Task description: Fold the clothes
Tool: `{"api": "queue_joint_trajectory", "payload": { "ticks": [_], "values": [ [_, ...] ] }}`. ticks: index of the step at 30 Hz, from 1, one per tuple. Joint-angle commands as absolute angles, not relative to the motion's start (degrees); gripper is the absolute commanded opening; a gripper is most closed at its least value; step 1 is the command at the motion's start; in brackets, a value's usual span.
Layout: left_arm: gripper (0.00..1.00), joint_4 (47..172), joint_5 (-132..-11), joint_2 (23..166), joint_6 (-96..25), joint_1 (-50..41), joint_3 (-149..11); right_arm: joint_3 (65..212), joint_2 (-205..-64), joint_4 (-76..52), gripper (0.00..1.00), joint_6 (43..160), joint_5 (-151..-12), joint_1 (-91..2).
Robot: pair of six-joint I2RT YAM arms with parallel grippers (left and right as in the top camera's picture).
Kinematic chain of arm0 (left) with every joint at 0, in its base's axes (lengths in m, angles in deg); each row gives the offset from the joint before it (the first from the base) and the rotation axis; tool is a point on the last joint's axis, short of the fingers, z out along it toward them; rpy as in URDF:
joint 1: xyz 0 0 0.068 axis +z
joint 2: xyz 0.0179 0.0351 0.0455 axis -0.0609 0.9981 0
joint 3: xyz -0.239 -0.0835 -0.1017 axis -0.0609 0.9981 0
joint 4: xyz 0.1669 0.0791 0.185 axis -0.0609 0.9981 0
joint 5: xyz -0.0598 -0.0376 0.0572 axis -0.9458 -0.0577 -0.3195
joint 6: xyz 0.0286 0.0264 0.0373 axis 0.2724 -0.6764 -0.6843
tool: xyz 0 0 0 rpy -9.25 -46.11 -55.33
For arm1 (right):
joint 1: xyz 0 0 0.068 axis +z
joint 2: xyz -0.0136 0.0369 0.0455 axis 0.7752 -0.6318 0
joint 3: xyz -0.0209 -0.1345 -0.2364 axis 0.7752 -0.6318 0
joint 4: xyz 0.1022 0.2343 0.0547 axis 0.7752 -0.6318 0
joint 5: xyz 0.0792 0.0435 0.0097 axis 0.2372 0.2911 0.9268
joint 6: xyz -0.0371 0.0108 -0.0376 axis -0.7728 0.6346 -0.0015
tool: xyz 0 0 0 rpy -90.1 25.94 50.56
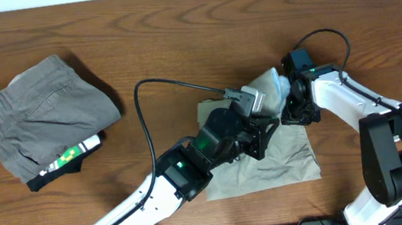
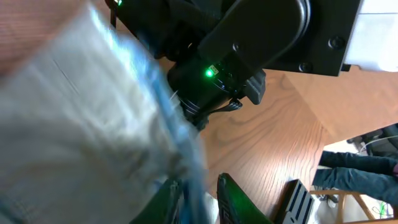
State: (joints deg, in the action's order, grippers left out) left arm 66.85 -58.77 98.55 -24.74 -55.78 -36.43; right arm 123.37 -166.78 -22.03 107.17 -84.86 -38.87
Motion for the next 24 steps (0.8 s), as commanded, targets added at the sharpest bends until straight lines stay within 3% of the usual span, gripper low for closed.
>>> {"api": "queue_joint_trajectory", "payload": {
  "ticks": [1, 12, 24],
  "values": [
    [0.22, 66.4, -58.2, 99.8, -24.0, -56.2, -38.1, 121.7, -168.7, -21.1, 0.24, 108.4, -81.9, -38.2],
    [0.22, 66.7, -58.0, 100.1, -26.8, -56.8, -38.1, 126.7, -165.3, -29.7, 0.28, 104.1, -83.8, -49.2],
    [0.22, 83.7, -50.0, 100.1, -27.5, -52.0, -38.1, 136.7, -155.7, -49.3, 0.44, 92.6, -79.0, -57.8]
  ]
}}
